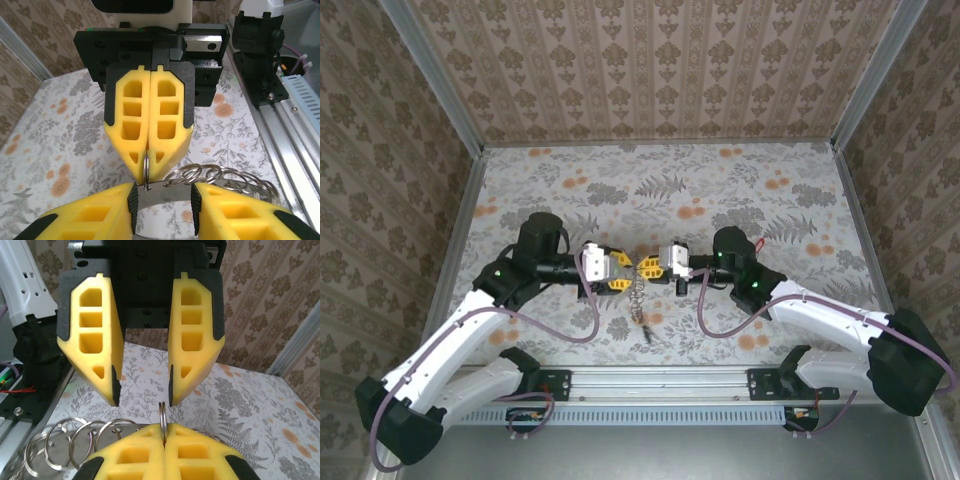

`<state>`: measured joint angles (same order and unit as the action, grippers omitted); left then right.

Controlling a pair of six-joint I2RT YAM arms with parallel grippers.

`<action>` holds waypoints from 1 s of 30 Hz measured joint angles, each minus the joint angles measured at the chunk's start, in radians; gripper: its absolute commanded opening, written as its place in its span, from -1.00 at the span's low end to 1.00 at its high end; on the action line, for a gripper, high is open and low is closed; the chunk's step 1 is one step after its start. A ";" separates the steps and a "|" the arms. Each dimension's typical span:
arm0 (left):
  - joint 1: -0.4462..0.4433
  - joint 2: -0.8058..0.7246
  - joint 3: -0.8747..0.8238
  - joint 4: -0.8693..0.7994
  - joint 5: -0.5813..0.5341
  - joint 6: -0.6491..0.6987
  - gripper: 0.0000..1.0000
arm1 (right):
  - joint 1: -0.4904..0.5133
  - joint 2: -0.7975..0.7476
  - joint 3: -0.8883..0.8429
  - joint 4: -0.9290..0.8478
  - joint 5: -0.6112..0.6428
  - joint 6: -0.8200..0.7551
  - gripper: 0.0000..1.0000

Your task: Put the keys on the keyring

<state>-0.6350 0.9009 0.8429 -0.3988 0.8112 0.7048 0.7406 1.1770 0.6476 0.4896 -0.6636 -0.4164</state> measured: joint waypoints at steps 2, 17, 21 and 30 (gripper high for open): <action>-0.002 -0.005 -0.002 0.006 -0.006 0.004 -0.46 | 0.001 0.000 0.006 -0.001 -0.004 0.000 -1.00; -0.020 0.035 0.011 0.001 -0.036 0.032 -1.00 | 0.019 -0.003 0.031 -0.076 0.005 -0.023 -1.00; -0.020 0.034 0.021 -0.006 -0.047 0.033 -1.00 | 0.019 -0.004 0.060 -0.131 0.016 -0.053 -0.88; -0.027 0.037 0.032 -0.037 -0.121 0.032 -1.00 | 0.030 -0.060 0.103 -0.323 0.118 -0.164 -0.58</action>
<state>-0.6624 0.9375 0.8753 -0.4355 0.6903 0.7372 0.7704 1.1175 0.7502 0.1665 -0.5457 -0.5800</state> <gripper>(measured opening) 0.045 0.209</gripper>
